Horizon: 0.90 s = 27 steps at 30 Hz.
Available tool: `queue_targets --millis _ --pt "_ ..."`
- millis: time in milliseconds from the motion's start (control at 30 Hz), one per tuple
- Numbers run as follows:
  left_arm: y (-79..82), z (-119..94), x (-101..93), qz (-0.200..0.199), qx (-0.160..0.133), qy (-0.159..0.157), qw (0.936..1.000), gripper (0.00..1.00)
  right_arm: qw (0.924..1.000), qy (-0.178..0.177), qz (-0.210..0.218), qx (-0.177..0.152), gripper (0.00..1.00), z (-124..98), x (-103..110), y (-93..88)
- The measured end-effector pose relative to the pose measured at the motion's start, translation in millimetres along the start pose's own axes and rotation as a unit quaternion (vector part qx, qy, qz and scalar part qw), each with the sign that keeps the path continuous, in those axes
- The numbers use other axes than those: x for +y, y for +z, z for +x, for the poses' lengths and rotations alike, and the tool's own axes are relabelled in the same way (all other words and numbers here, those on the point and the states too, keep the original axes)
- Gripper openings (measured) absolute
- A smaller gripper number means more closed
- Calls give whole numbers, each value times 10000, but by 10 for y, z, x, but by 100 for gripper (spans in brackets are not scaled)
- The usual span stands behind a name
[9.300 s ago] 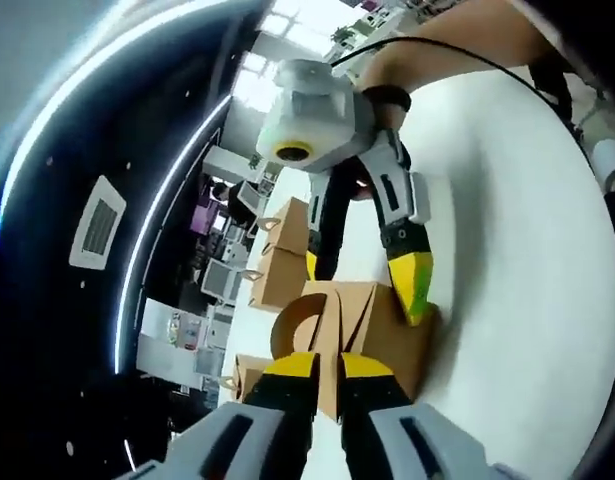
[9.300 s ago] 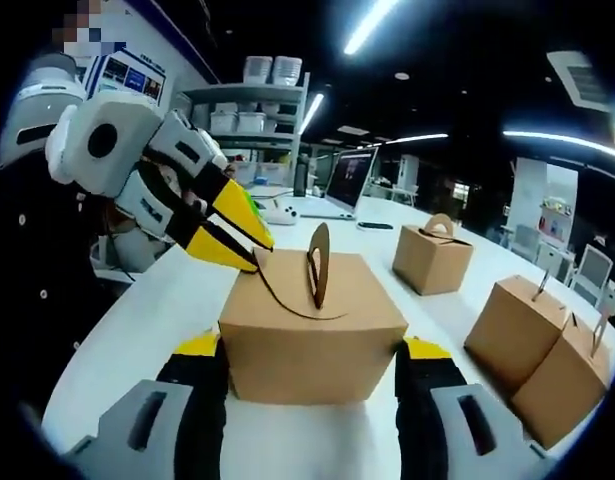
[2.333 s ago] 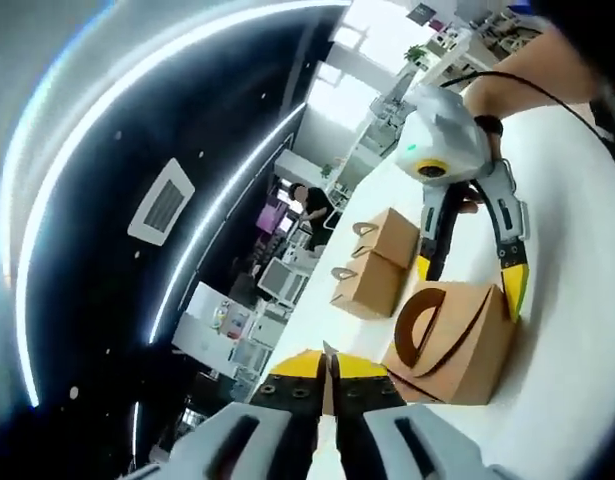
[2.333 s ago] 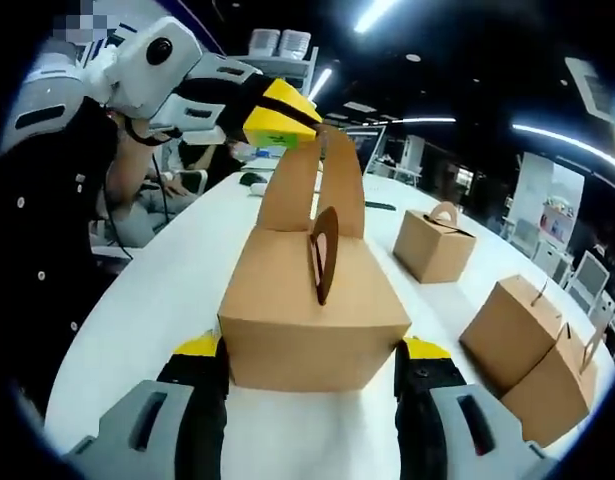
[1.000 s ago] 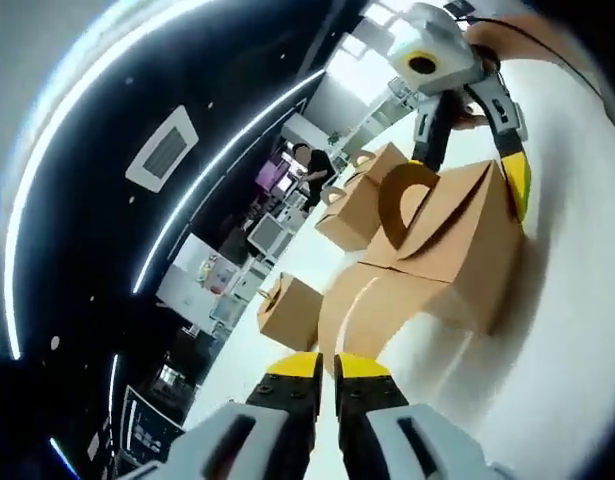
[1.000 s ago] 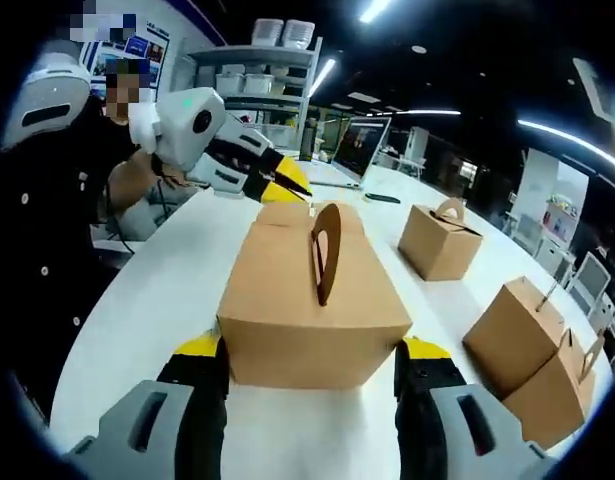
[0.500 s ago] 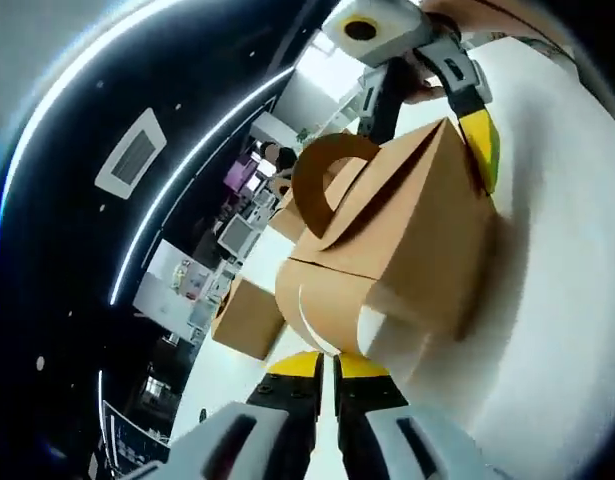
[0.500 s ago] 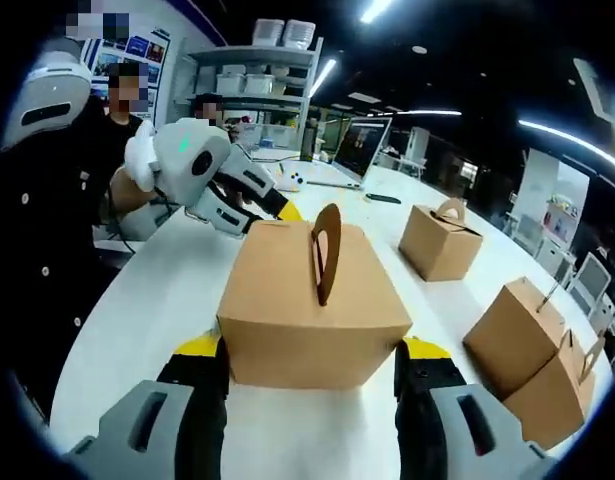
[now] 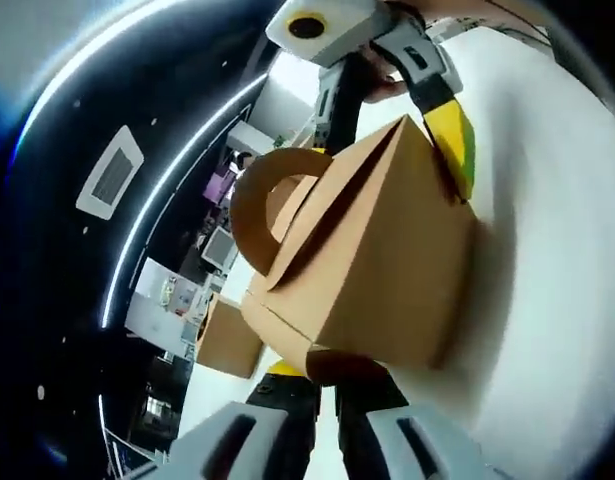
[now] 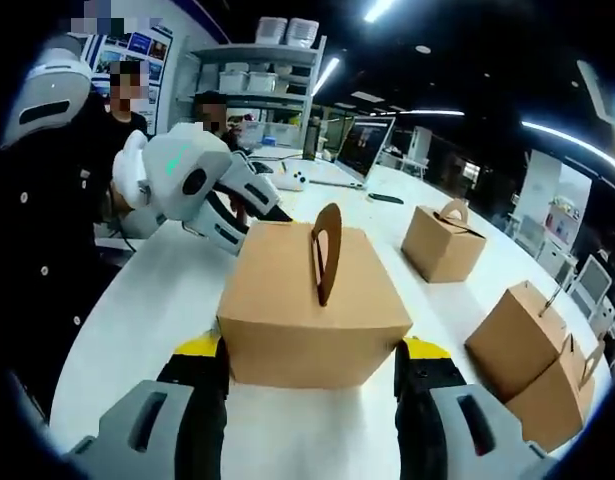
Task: Pick up one paper box from the group, open the paper box, and remove the item inside
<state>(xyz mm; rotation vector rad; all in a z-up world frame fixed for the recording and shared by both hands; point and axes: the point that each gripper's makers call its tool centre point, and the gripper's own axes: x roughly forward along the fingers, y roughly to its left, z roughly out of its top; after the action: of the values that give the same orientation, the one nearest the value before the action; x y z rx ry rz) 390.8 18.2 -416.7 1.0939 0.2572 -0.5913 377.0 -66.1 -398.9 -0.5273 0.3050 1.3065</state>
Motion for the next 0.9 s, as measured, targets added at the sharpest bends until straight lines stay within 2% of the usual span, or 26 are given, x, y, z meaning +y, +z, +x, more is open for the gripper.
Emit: queue_targets --millis 233,400,567,633,700,800,900 --pt "-160 -89 98 -151 127 130 9997 8 10000 1 -92 28 67 -11 -4 1" --pt "-279 -268 223 -397 159 273 9987 9 9999 -4 -153 73 67 -9 7 8" --pt "-313 -487 410 -920 -76 451 9947 9 9998 -22 -155 94 67 -15 12 4" --pt "-306 -613 507 -1237 -258 508 9907 10 9998 -22 -183 121 67 -15 18 5" --pt "-289 -726 578 -1499 -418 524 9864 17 9997 -24 -186 135 67 -15 14 6" --pt "-279 -884 646 -1652 -552 545 9832 19 9997 -29 -183 145 67 -14 19 7" --pt "-263 -966 626 -1808 -679 505 9799 19 9997 -38 -174 152 67 -13 22 4"
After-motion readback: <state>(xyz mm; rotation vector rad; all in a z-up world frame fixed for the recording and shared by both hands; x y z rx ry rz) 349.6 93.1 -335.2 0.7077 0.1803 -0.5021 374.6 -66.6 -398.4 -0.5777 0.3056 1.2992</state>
